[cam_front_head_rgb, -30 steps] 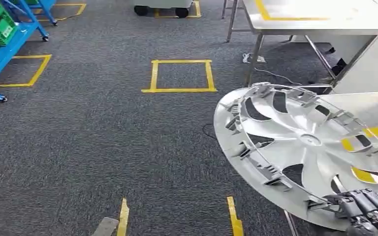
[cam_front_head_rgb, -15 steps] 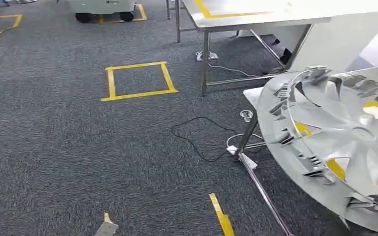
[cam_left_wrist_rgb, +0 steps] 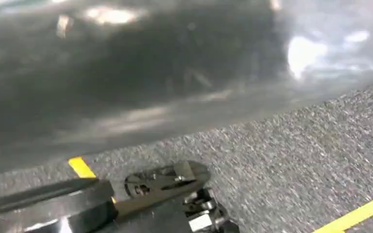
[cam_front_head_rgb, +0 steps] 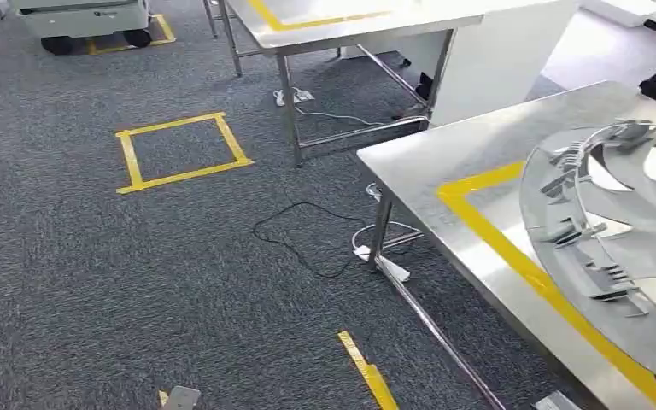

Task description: Take the parts from the cabinet and place them on the table.

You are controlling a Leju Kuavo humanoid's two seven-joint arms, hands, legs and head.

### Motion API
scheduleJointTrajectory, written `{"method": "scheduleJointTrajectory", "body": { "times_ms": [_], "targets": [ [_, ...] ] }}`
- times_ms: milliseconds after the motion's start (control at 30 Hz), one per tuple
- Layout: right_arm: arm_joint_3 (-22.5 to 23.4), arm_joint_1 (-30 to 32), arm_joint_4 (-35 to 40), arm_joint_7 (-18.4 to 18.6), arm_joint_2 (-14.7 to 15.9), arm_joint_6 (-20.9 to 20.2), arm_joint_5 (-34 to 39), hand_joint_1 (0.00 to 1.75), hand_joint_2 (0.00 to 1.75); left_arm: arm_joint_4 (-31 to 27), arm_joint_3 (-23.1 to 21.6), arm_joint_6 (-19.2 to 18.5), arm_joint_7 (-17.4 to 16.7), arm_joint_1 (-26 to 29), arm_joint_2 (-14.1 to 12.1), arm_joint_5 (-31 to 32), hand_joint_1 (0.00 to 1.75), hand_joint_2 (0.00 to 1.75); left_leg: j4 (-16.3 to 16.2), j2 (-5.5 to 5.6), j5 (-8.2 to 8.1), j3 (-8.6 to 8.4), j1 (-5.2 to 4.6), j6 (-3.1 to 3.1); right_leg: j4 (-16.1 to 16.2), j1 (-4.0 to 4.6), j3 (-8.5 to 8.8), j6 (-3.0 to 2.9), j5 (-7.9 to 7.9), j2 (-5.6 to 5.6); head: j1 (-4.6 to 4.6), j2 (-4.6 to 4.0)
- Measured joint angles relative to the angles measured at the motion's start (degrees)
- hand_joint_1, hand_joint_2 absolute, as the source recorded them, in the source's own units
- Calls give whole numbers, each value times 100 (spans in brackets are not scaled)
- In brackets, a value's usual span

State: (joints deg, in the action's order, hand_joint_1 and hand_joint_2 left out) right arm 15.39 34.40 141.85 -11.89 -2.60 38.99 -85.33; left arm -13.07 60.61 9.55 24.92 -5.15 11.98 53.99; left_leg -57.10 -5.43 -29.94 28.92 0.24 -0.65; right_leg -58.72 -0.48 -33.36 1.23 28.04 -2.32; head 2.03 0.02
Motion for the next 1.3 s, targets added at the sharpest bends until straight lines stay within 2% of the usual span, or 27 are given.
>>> {"method": "scheduleJointTrajectory", "body": {
  "times_ms": [33, 67, 100, 133, 200, 233, 267, 300, 367, 400, 433, 467, 567, 633, 667, 733, 767, 800, 867, 900, 933, 967, 1067, 1133, 1167, 1233, 1300],
  "targets": [
    [81, 2, 0, -74, -55, 0, 59, 175, 175, 0, 4, 2, 0, -6, 7, 0, 0, 0, 9, -53, -12, -19, 8, -36, 15, 8, -13, -46, -6, 54, 4, 0],
    [156, 3, 0, -202, -126, 0, 158, 175, 175, 0, 6, 2, -4, -15, 9, 0, 0, 0, -15, 28, -72, -20, 41, -84, 59, -40, 36, -101, -36, 111, -2, 0],
    [233, 0, -2, -336, -190, 2, 262, 175, 175, 0, 9, 2, -4, -21, 11, -2, 0, 0, -169, 298, -185, 34, 46, -96, 63, -37, 44, -130, -32, 149, -24, 0],
    [304, -29, -22, -486, -254, 2, 372, 175, 175, 0, 11, 2, -4, -18, 9, -13, 0, 0, -510, 419, -384, 197, 47, -91, 62, -34, 45, -165, -31, 193, -33, 0],
    [480, -65, -72, -842, -443, 0, 626, 175, 175, 0, 24, 2, -7, 11, 9, -46, 0, 0, -1439, 495, -755, 683, 40, -89, 62, -12, 49, -195, -18, 322, -44, 0],
    [566, -72, -107, -1028, -523, 2, 757, 175, 175, 0, 37, 2, -13, 31, 9, -52, 0, 0, -1743, 500, -788, 875, 37, -81, 60, 2, 54, -199, -16, 401, -44, 0],
    [656, -84, -144, -1170, -599, 0, 851, 175, 175, 0, 46, 0, -15, 46, 9, -52, 0, 0, -1755, 502, -668, 931, 33, -60, 60, 17, 70, -205, -12, 482, -41, 0],
    [761, -93, -181, -1282, -682, 0, 924, 175, 175, 0, 48, -7, -15, 47, 4, -52, 0, 0, -1537, 514, -429, 881, 27, -31, 60, 31, 89, -213, -6, 559, -46, 0],
    [885, -102, -243, -1403, -778, 0, 1005, 175, 175, 0, 55, -17, -15, 37, -7, -61, 0, 0, -616, 655, 172, 519, 7, 54, 60, 41, 129, -210, 2, 710, -42, 0],
    [944, -117, -280, -1515, -839, 0, 1073, 175, 175, 0, 61, -24, -15, 39, -18, -72, 0, 0, -256, 896, 271, 379, -1, 100, 60, 24, 125, -207, 3, 760, -39, 0],
    [1042, -159, -356, -1695, -924, 0, 1158, 175, 175, 0, 81, -37, -15, 36, -24, -83, 0, 0, -99, 950, 211, 307, 26, 112, 30, 58, 95, -178, 17, 849, -37, 0],
    [1106, -169, -405, -1795, -975, 0, 1200, 175, 175, 0, 101, -37, -24, 21, -24, -98, 0, 0, -98, 909, 179, 297, 7, 83, 34, 29, 61, -141, 0, 896, -46, 0],
    [1322, -137, -582, -1847, -1130, -9, 1244, 175, 175, 0, 129, -57, -28, 3, -15, -120, 0, 0, 13, 764, 228, 260, 24, 154, 87, 11, -17, -23, -25, 1024, -42, 0],
    [1432, -158, -719, -1777, -1134, -57, 1246, 175, 175, 0, 146, -61, -26, -18, -11, -122, 0, 0, 79, 655, 259, 232, 33, 175, -268, 17, -181, 21, 232, 524, 5, 0],
    [1464, -207, -799, -1725, -1136, -119, 1228, 175, 175, 0, 151, -68, -26, -8, -11, -122, 0, 0, 76, 579, 255, 234, 29, 182, -700, 9, -401, 49, 459, 387, 13, 0],
    [1536, -255, -918, -1610, -1136, -287, 1213, 175, 175, 0, 155, -74, -26, 27, -17, -125, 0, 0, 74, 420, 239, 233, 26, 189, -1517, -19, -833, 104, 776, 284, 7, 0],
    [1582, -249, -973, -1565, -1136, -359, 1209, 175, 175, 0, 160, -87, -26, 28, -24, -138, 0, 0, 70, 361, 230, 230, 29, 181, -1628, -31, -901, 125, 738, 266, 15, 0],
    [1622, -248, -1027, -1532, -1136, -411, 1187, 175, 175, 0, 168, -90, -26, 25, -22, -138, 0, 0, 70, 298, 220, 218, 33, 170, -1467, -48, -814, 145, 568, 248, 11, 0],
    [1687, -257, -1101, -1480, -1136, -494, 1180, 175, 175, 0, 179, -98, -26, 17, -13, -140, 0, 0, 69, 189, 186, 176, 38, 131, -537, -80, -316, 164, 76, 125, 11, 0],
    [1713, -266, -1132, -1475, -1136, -525, 1169, 175, 175, 0, 181, -107, -26, 14, -13, -140, 0, 0, 64, 130, 158, 135, 28, 87, 6, -82, -5, 174, -68, -102, 17, 0],
    [1726, -302, -1169, -1471, -1136, -564, 1160, 175, 175, 0, 184, -107, -24, 11, -31, -142, 0, 0, 56, 93, 122, 127, -23, 41, 80, -43, 66, 116, 5, -182, 20, 0],
    [1742, -325, -1189, -1455, -1136, -639, 1150, 175, 175, 0, 188, -109, -22, 8, -33, -151, 0, 0, 56, 49, 118, 112, -21, 13, 76, -39, 68, 38, -7, -78, -11, 0],
    [1824, -330, -1252, -1327, -1128, -944, 1115, 175, 175, 0, 192, -131, -11, -19, -33, -175, 0, 0, 64, -83, 89, 47, 9, -75, 76, -22, 57, -76, -11, 76, -9, 0],
    [1871, -357, -1296, -1230, -1114, -1157, 1115, 175, 175, 0, 197, -171, 18, -27, -35, -175, 0, 0, -254, 341, -175, 171, 39, -119, 97, -45, 74, -154, -35, 159, -42, 0],
    [1884, -398, -1327, -1191, -1088, -1275, 1119, 175, 175, 0, 201, -184, 20, -20, -39, -175, 0, 0, -679, 446, -409, 375, 36, -115, 95, -41, 66, -176, -35, 220, -44, 0],
    [1893, -463, -1395, -1132, -1018, -1456, 1132, 175, 175, 0, 227, -199, 20, 9, -53, -175, 0, 0, -1621, 498, -761, 856, 30, -97, 92, -11, 54, -198, -42, 366, -50, 0],
    [1914, -498, -1462, -1104, -962, -1536, 1134, 175, 175, 0, 258, -214, 20, 21, -57, -175, 0, 0, -1716, 504, -579, 977, 14, -38, 92, 30, 68, -206, -38, 519, -48, 0]
  ]
}}
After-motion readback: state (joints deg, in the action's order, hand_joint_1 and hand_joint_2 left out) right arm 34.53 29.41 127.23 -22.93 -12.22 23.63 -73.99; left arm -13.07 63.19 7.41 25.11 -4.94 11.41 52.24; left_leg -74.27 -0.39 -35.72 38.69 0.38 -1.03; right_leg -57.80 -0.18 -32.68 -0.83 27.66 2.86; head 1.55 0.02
